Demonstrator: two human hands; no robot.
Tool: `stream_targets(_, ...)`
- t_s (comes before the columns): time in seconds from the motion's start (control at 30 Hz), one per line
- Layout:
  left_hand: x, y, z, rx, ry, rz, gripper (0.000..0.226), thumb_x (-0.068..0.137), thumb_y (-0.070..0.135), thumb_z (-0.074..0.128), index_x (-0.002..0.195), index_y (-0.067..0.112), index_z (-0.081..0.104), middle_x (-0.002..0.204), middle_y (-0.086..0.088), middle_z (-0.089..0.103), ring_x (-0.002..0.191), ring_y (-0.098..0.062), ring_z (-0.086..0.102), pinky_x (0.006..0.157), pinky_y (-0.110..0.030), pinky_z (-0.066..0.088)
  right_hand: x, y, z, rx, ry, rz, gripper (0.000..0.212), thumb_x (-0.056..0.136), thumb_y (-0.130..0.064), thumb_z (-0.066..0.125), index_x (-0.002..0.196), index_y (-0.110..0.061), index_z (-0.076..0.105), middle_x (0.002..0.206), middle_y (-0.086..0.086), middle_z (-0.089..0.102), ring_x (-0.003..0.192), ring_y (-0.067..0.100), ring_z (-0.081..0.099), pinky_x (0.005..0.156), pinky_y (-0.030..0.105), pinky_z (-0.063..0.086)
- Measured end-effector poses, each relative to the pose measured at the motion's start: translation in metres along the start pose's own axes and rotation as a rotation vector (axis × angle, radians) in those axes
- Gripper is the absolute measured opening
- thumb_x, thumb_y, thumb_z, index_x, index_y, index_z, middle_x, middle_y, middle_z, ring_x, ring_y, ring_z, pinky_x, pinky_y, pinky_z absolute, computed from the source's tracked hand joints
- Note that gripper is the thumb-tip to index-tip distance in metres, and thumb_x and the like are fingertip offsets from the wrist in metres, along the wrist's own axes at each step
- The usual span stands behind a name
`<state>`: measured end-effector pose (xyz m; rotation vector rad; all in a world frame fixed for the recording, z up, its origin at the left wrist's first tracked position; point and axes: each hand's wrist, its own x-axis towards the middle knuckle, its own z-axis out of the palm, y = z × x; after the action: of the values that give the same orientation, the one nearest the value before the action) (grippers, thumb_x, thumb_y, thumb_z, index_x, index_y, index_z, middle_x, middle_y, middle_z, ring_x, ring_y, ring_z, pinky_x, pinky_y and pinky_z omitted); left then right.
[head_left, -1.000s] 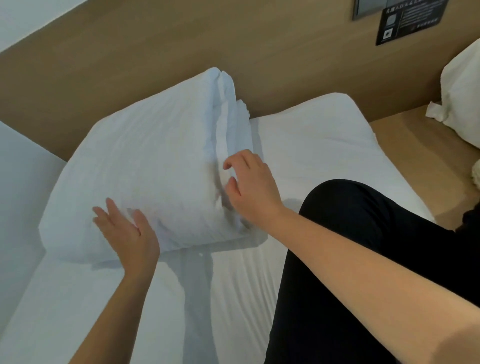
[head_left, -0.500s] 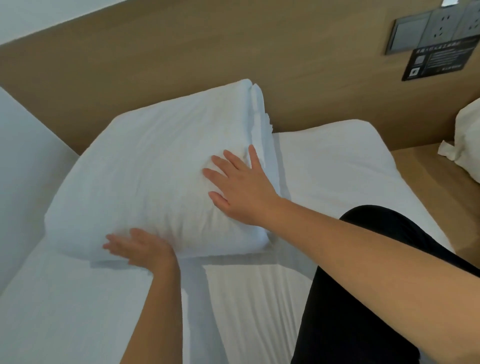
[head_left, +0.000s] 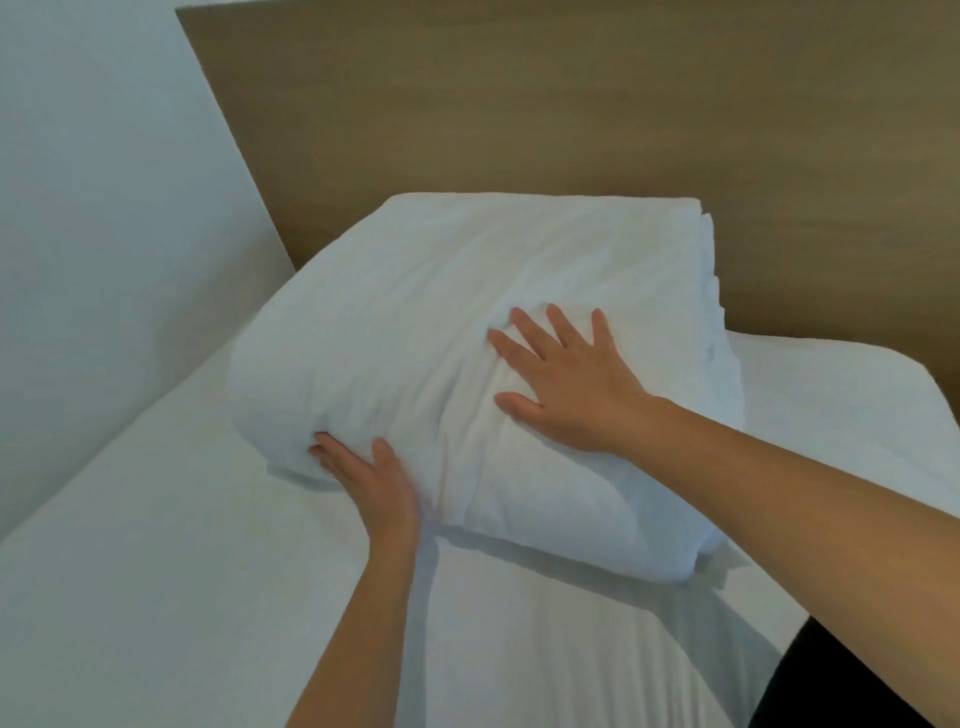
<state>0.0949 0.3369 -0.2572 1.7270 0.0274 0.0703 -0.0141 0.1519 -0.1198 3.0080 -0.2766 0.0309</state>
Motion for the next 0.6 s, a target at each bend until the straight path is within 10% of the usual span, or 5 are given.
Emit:
stream_targets(0.4,0.102,-0.029,-0.052,0.096,-0.09,-0.04,0.103,0.09,0.052,0.059,0.154,0.014,-0.011,0.163,-0.008,-0.006,0.149,-0.024,-0.003,0.121,-0.042,0.003,0.059,-0.05,0.028,-0.013,-0.123,-0.107,0.087,0.078,-0.083,0.015,0.149,-0.046,-0.019,0.162,-0.005,-0.019,0.149,0.028,-0.014,0.116,0.061,-0.007)
stream_targets(0.6,0.134,-0.009,-0.074,-0.005,-0.06,-0.027,0.101,0.069,0.061,0.072,0.147,0.01,0.034,0.145,-0.008,0.047,0.131,-0.02,0.047,0.109,-0.035,0.038,0.047,-0.051,0.029,-0.009,-0.082,-0.121,0.089,0.078,-0.082,0.016,0.148,-0.043,-0.021,0.162,-0.002,-0.02,0.149,0.028,-0.016,0.117,0.059,-0.007)
